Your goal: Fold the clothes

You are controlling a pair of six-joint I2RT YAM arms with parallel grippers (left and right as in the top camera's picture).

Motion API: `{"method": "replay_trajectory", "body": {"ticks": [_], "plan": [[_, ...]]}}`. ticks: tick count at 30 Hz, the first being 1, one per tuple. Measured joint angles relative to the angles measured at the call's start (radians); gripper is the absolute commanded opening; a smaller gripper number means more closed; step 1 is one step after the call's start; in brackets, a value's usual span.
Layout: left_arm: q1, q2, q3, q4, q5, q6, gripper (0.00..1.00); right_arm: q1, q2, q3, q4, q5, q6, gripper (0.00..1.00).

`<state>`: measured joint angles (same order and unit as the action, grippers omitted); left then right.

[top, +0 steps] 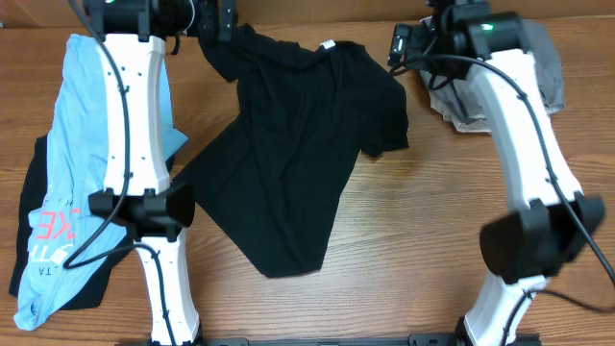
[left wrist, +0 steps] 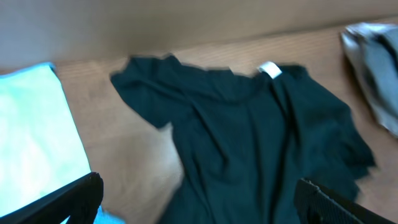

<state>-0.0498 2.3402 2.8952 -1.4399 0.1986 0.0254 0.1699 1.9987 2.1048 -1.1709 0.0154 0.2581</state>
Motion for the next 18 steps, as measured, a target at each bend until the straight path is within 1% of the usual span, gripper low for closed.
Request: {"method": "replay_trajectory", "body": {"ticks": [3, 6, 8, 12, 15, 17, 18], "plan": [[-0.002, -0.064, 0.004, -0.145, 0.032, 0.0, 0.99, 0.0, -0.125, 0.017, -0.114, -0.047, -0.001, 1.0], [-0.006, -0.098, 0.004, -0.234, 0.037, 0.0, 1.0, 0.0, -0.229, 0.021, -0.19, -0.062, 0.0, 1.0], [-0.018, -0.12, 0.004, -0.246, 0.043, 0.0, 1.0, 0.0, -0.325, 0.034, -0.243, -0.069, 0.0, 0.99], [-0.066, -0.159, 0.004, -0.248, 0.057, 0.0, 1.0, 0.0, -0.427, 0.041, -0.353, -0.072, 0.003, 0.98], [-0.132, -0.206, -0.011, -0.247, 0.049, 0.0, 1.0, 0.0, -0.487, 0.042, -0.445, -0.072, 0.004, 0.97], [-0.199, -0.26, -0.08, -0.248, 0.014, -0.004, 1.0, 0.0, -0.514, 0.043, -0.512, -0.071, 0.004, 0.95], [-0.22, -0.272, -0.109, -0.245, 0.003, -0.008, 1.0, 0.0, -0.515, 0.043, -0.517, -0.072, 0.004, 0.95]]}}
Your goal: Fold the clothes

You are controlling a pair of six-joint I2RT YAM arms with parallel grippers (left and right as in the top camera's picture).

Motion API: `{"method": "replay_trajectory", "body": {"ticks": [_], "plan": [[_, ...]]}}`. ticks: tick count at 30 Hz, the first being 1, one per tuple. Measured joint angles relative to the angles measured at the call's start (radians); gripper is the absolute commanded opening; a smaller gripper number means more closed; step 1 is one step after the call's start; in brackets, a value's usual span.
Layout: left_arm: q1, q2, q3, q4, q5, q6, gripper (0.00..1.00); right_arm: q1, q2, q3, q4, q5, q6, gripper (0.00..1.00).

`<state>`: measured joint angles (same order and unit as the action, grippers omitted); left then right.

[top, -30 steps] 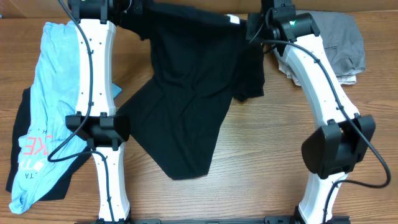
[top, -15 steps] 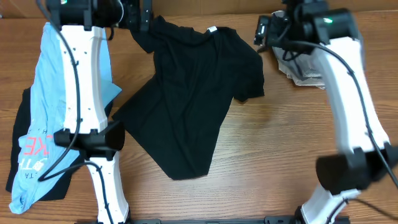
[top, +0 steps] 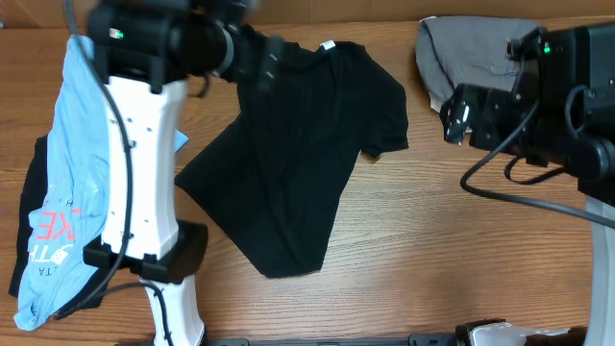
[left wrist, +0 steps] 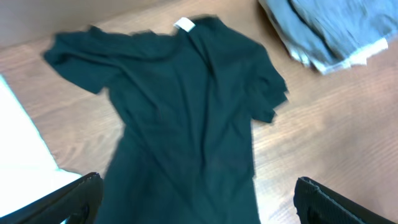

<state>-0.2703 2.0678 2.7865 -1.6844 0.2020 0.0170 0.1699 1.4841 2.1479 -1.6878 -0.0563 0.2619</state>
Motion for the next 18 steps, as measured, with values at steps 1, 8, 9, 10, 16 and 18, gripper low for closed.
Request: {"method": "replay_trajectory", "body": {"ticks": [1, 8, 9, 10, 16, 18], "plan": [[-0.023, -0.02, -0.054, 0.003, -0.013, -0.008, 1.0, 0.0, -0.002, 0.0, -0.005, 0.0, 0.001, 0.95], [-0.052, -0.035, -0.496, 0.021, -0.072, -0.076, 1.0, 0.001, -0.001, -0.07, 0.087, -0.008, 0.02, 0.94], [-0.05, -0.029, -0.551, 0.038, -0.077, -0.083, 0.99, 0.001, -0.001, -0.089, 0.103, -0.008, 0.021, 0.94], [-0.048, -0.024, -0.615, 0.073, -0.082, -0.09, 0.97, 0.001, 0.0, -0.111, 0.125, -0.009, 0.023, 0.94], [-0.048, -0.014, -0.906, 0.302, -0.071, -0.113, 0.04, 0.001, 0.008, -0.248, 0.262, -0.026, 0.029, 0.91], [-0.048, -0.014, -0.979, 0.364, -0.068, -0.116, 0.04, 0.001, 0.01, -0.287, 0.301, -0.034, 0.035, 0.91]]}}
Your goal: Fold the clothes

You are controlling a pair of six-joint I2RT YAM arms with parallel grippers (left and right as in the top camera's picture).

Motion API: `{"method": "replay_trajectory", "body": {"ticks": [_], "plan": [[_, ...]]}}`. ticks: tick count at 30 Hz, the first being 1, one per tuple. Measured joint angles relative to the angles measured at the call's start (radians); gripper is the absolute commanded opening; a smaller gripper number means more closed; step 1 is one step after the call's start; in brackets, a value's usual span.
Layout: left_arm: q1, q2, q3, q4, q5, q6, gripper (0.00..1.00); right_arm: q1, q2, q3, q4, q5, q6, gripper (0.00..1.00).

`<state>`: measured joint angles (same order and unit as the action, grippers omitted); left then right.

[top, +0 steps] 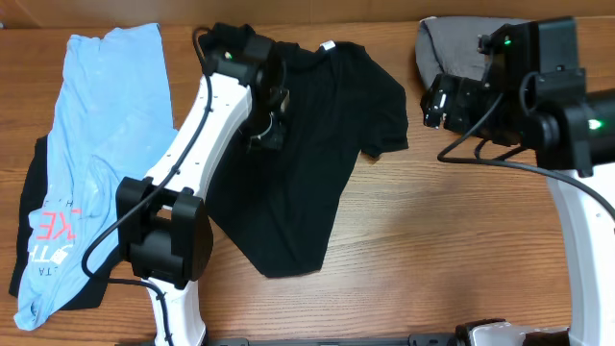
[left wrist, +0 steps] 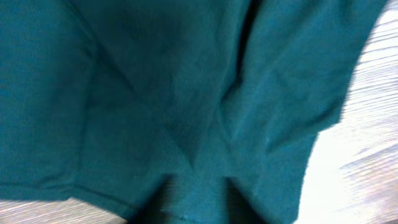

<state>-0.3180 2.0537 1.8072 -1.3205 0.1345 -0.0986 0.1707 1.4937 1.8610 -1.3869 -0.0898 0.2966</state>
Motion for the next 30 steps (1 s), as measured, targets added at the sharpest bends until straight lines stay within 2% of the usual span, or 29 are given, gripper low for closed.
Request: {"method": "replay_trajectory", "body": {"ticks": [10, 15, 30], "plan": [[0.07, 0.0, -0.269, 0.244, 0.011, -0.008, 0.04, 0.0, 0.011, -0.072, 0.048, -0.011, 0.014, 0.9], [0.111, 0.0, -0.344, 0.344, 0.011, -0.008, 0.04, 0.0, 0.012, -0.072, 0.089, -0.018, 0.022, 0.9], [0.135, 0.057, -0.349, 0.364, 0.015, -0.008, 0.04, 0.0, 0.067, -0.072, 0.097, -0.079, 0.069, 0.9]]}}
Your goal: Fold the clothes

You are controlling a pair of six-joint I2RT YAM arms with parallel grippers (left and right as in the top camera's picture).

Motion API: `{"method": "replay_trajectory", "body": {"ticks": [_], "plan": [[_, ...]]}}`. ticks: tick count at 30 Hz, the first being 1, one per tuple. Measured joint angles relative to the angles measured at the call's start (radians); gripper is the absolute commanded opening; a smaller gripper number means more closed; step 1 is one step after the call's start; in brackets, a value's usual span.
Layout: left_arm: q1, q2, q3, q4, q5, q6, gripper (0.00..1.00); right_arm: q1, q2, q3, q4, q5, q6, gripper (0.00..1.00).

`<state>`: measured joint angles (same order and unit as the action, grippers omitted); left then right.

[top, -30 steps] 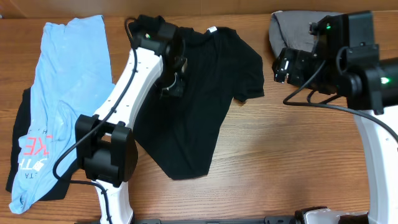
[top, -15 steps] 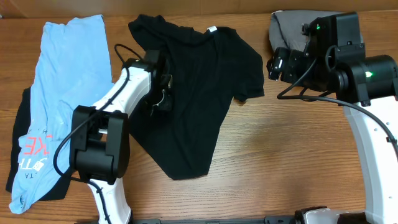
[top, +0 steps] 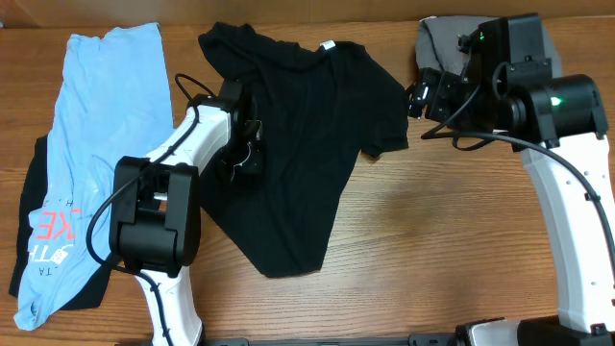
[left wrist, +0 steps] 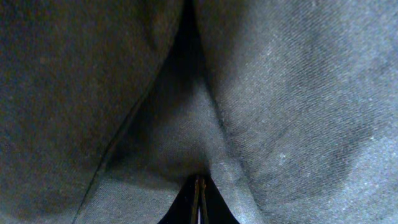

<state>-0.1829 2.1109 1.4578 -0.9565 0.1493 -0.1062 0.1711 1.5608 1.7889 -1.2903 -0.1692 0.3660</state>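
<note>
A black t-shirt (top: 307,144) lies spread and crumpled in the middle of the table, collar and white tag toward the back. My left gripper (top: 246,159) is down on its left side. In the left wrist view the gripper (left wrist: 199,193) has its fingers pressed together, with a ridge of the black cloth (left wrist: 186,143) bunched up right at their tips. My right gripper (top: 416,99) hangs at the shirt's right sleeve, beside a grey garment; its jaws are too small to read.
A light blue shirt (top: 96,125) lies along the left side over a black garment with red print (top: 48,231). A folded grey garment (top: 452,43) sits at the back right. Bare wooden table (top: 432,240) fills the front right.
My left gripper was over the shirt's upper left part; it now sits lower and further left, down on the cloth and shut on a fold. The right gripper has shifted slightly toward the sleeve.
Both arms stood at the back of the table, the left by the shirt's left sleeve, the right over the grey garment. Then both were higher, the left wrist looking over the whole shirt. After that the left was close above the cloth, and now pinches it.
</note>
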Motion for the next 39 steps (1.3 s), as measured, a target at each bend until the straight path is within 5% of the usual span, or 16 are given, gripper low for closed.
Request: {"method": "replay_trajectory", "body": {"ticks": [17, 19, 23, 26, 33, 39], "plan": [[0.213, 0.063, 0.065, 0.403, 0.011, 0.034, 0.04, 0.0, 0.007, 0.0, 0.004, -0.007, 0.0, 0.9], [0.226, 0.085, 0.119, 0.341, -0.002, 0.035, 0.08, 0.0, 0.007, 0.0, 0.004, -0.007, 0.0, 0.91], [0.232, 0.143, 0.318, 0.085, -0.035, 0.047, 0.49, 0.0, 0.007, -0.001, 0.004, -0.007, 0.0, 0.91], [0.23, 0.164, 0.557, -0.132, -0.051, 0.053, 0.63, 0.0, 0.007, -0.004, 0.003, -0.006, -0.001, 0.91], [0.227, 0.153, 1.069, -0.523, 0.006, 0.056, 0.66, 0.0, 0.007, -0.119, 0.058, 0.003, -0.001, 0.91], [0.188, 0.136, 1.231, -0.703, 0.072, 0.062, 0.66, 0.0, 0.009, -0.348, 0.28, 0.007, 0.001, 0.91]]}}
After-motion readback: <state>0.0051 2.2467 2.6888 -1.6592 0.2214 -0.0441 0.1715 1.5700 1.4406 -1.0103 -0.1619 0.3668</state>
